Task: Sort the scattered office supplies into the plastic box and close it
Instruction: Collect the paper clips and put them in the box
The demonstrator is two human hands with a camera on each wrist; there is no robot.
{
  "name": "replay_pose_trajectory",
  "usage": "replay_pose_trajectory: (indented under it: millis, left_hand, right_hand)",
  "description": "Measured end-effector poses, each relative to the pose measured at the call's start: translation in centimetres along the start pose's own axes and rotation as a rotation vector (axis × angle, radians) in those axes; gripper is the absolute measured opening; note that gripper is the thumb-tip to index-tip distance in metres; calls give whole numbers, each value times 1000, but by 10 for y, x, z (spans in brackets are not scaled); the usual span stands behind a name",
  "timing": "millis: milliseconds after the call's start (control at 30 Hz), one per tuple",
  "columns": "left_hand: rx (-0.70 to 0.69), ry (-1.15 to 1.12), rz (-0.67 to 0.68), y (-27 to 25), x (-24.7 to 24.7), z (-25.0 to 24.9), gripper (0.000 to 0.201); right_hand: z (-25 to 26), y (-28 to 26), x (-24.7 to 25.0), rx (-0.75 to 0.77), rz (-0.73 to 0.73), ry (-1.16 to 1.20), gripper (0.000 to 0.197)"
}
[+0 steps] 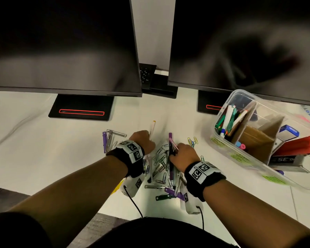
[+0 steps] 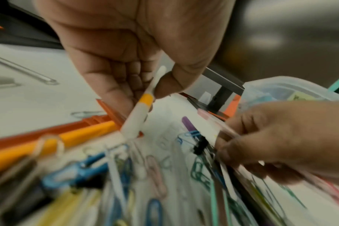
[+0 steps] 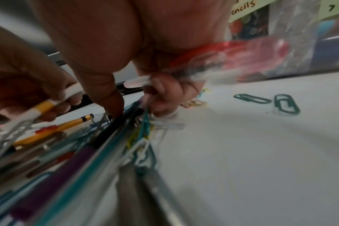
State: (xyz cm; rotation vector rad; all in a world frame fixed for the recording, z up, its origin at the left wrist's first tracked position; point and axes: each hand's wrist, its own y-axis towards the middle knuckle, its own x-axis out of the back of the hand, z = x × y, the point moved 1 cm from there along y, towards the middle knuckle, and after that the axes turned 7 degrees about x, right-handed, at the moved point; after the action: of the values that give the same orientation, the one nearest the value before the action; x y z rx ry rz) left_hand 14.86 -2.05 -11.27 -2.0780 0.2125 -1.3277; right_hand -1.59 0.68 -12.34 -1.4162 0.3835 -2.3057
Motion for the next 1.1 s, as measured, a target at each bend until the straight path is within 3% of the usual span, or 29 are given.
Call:
replay_pose_trajectory:
  millis: [100, 200, 400, 500, 667, 733, 967, 1100]
  left_hand:
    - [56, -86, -68, 5, 12, 13, 18]
    - [93, -26, -102, 10, 23, 30, 24]
    - [110, 26, -79, 10, 21, 47, 22]
    - [58, 50, -26, 5, 14, 43, 19]
    - [-44, 111, -18, 1, 12, 36, 21]
    - [-64, 130, -5, 1, 13, 34, 20]
    - [-218, 276, 28, -7, 9, 31, 31]
    - [-241, 351, 20, -8, 7, 28, 34]
  right_hand:
    - [0, -2, -2, 10, -19, -65, 35]
    - [-4, -1, 1, 30, -62, -125, 35]
    - [-14, 4, 14, 4, -112, -146, 27]
    - [-17, 12, 23, -46, -107, 17, 26]
    - [-20, 12, 42, -61, -236, 472, 8]
    - [-24, 7, 49, -43, -246, 515, 8]
    - [-48, -13, 52, 17, -71, 178, 32]
    - [-59, -24, 49, 70, 21, 19, 24]
